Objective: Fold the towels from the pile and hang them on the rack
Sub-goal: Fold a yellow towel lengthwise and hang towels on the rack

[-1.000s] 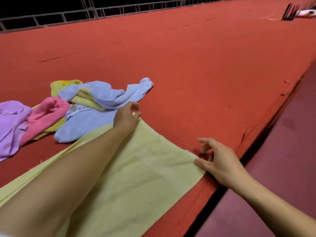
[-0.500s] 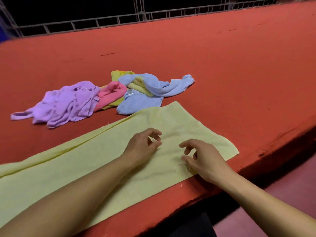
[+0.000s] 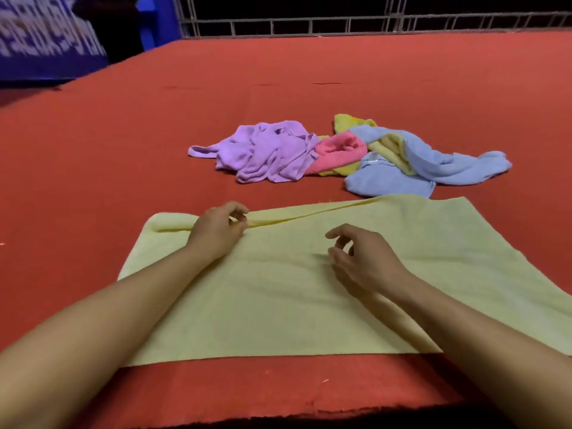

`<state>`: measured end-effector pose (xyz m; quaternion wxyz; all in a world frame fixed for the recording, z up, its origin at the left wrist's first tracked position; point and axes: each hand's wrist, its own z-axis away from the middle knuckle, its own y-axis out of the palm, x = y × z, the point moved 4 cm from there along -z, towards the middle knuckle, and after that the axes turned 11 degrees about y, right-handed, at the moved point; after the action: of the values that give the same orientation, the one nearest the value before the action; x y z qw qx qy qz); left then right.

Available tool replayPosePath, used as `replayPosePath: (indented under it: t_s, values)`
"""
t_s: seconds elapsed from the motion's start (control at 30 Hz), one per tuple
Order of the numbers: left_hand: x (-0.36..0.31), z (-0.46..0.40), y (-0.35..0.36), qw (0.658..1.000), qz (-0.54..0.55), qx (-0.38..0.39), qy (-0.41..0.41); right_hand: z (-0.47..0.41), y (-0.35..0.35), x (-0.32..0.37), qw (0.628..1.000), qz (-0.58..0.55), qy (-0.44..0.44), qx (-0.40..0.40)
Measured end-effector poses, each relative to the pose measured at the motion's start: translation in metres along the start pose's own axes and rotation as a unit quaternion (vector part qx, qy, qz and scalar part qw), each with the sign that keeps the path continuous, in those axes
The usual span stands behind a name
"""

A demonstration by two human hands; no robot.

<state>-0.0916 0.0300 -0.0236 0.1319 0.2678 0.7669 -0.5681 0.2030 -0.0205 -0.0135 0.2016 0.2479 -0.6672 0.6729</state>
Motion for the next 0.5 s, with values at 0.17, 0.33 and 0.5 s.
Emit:
replayPosePath:
  t_s: [0.17,0.33,0.5]
  values:
    - [0.025,-0.033,0.009,0.99,-0.072,0.109,0.056,-0.055,-0.005,-0.003,0.999,-0.001,0.028,-0.016]
    - [0.044,-0.057,0.006,0.994,-0.036,0.087,0.062,-0.075,0.015,0.012,0.999,0.031,-0.012,-0.003]
    - [0.055,-0.093,-0.007,0.997,-0.012,0.059,0.054,-0.092,0.034,0.034,0.998,0.048,-0.024,-0.015]
